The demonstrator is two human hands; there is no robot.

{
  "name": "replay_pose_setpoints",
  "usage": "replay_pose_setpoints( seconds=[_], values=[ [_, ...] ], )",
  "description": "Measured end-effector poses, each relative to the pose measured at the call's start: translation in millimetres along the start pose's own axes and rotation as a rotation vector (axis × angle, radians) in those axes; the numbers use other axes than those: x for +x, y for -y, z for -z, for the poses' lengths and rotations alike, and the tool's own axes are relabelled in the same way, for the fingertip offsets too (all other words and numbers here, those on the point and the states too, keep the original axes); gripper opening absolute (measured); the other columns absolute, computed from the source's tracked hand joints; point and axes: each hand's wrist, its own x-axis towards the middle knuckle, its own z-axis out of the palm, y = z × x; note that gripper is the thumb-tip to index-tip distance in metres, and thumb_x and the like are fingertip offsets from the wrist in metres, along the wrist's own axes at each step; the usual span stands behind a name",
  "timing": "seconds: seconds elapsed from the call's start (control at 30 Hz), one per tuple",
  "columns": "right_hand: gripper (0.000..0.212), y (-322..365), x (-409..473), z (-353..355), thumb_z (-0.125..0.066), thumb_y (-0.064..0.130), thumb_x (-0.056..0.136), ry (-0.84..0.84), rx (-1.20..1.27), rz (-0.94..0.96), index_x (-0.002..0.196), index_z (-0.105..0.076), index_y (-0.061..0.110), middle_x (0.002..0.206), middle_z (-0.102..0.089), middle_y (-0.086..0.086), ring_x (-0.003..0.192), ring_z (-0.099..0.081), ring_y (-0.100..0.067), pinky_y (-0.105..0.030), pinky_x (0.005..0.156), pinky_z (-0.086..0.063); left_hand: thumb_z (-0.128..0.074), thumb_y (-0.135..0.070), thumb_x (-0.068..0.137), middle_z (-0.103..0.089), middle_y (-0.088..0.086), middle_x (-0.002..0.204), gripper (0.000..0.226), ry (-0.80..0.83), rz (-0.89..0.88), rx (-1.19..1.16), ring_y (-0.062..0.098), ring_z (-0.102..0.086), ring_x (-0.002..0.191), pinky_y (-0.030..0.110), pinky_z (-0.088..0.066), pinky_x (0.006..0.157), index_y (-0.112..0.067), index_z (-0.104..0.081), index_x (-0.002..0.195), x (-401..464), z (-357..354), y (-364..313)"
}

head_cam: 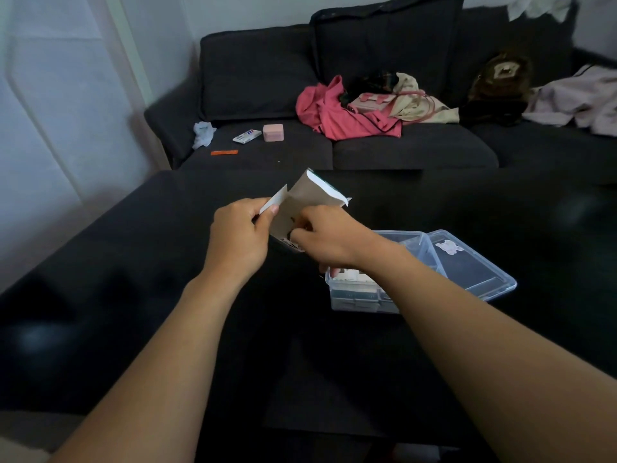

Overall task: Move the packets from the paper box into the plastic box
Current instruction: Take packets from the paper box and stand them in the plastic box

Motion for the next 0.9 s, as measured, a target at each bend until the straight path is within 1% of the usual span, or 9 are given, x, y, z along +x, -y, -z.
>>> replay_pose_setpoints(
  seconds=[0.13,0.23,0.3,0.4,0.5,0.57,0.67,0.77,0.9],
  values=[
    [0.016,-4,3,-5,-0.055,0.024,0.101,-0.068,-0.082,-0.045,0.104,-0.063,0.011,0.093,-0.066,-0.009,0.064,-0.067,-0.022,-0.031,0.058,-0.056,-0.055,-0.024,0.101,-0.068,0.013,0.078,0.029,0.010,-0.007,-0.003,0.032,-0.063,0.075,0.049,-0.049,0.066,-0.005,-0.074,0.090,0,-3,0],
    [0.017,-8,6,-15,-0.067,0.023,0.092,-0.186,-0.169,-0.084,0.106,-0.070,0.014,0.098,-0.069,-0.006,0.079,-0.067,-0.024,-0.040,0.078,-0.060,-0.056,-0.025,0.102,-0.068,0.013,0.081,0.029,0.041,-0.012,0.001,0.031,-0.063,0.076,0.050,-0.050,0.067,-0.004,-0.074,0.093,-2,-5,-5],
    [0.016,-10,5,-20,-0.069,0.018,0.089,-0.276,-0.164,-0.117,0.104,-0.074,0.014,0.098,-0.071,-0.006,0.089,-0.068,-0.026,-0.039,0.080,-0.059,-0.056,-0.025,0.102,-0.069,0.011,0.082,0.028,0.063,-0.010,0.014,0.029,-0.063,0.077,0.049,-0.051,0.067,-0.006,-0.074,0.095,-4,-5,-8],
    [0.014,-9,5,-22,-0.071,0.010,0.085,-0.354,-0.084,-0.151,0.095,-0.077,0.017,0.099,-0.072,-0.005,0.092,-0.069,-0.025,-0.037,0.080,-0.059,-0.054,-0.028,0.103,-0.065,0.007,0.073,0.032,0.062,0.023,0.099,0.028,-0.062,0.069,0.046,-0.050,0.061,-0.008,-0.070,0.083,-5,-5,-11],
    [0.018,-5,4,-18,-0.072,0.008,0.078,-0.439,-0.007,-0.111,0.074,-0.071,0.025,0.091,-0.070,-0.005,0.085,-0.068,-0.027,-0.042,0.077,-0.061,-0.051,-0.029,0.103,-0.056,0.001,0.062,0.041,0.031,0.141,0.235,0.022,-0.053,0.058,0.035,-0.035,0.048,-0.018,-0.054,0.064,-3,-5,-11],
    [0.023,-4,4,-14,-0.072,0.006,0.074,-0.469,0.051,-0.085,0.070,-0.063,0.027,0.084,-0.068,-0.004,0.078,-0.067,-0.026,-0.043,0.071,-0.061,-0.048,-0.031,0.104,-0.056,0.000,0.066,0.040,0.005,0.213,0.300,0.019,-0.051,0.061,0.032,-0.032,0.052,-0.019,-0.055,0.067,-3,-4,-8],
    [0.026,-1,2,-4,-0.074,0.001,0.075,-0.473,0.198,-0.061,0.080,-0.065,0.025,0.084,-0.067,-0.003,0.063,-0.068,-0.022,-0.040,0.055,-0.062,-0.047,-0.032,0.105,-0.062,0.003,0.077,0.035,0.003,0.292,0.299,0.027,-0.058,0.075,0.034,-0.039,0.064,-0.014,-0.069,0.084,-2,-5,-2],
    [0.022,0,-3,8,-0.075,-0.003,0.082,-0.433,0.333,-0.092,0.091,-0.067,0.015,0.086,-0.070,-0.007,0.043,-0.066,-0.016,-0.025,0.044,-0.055,-0.046,-0.029,0.105,-0.062,0.003,0.082,0.034,-0.003,0.340,0.271,0.024,-0.055,0.077,0.033,-0.037,0.063,-0.012,-0.073,0.093,-2,-7,1],
    [0.016,-8,-8,26,-0.076,-0.004,0.084,-0.230,0.463,-0.114,0.098,-0.071,0.004,0.085,-0.074,-0.024,0.044,-0.063,-0.014,-0.023,0.045,-0.053,-0.046,-0.026,0.103,-0.070,0.010,0.093,0.032,0.016,0.375,0.312,0.030,-0.061,0.082,0.033,-0.039,0.063,-0.011,-0.072,0.093,-2,-6,5]
  ],
)
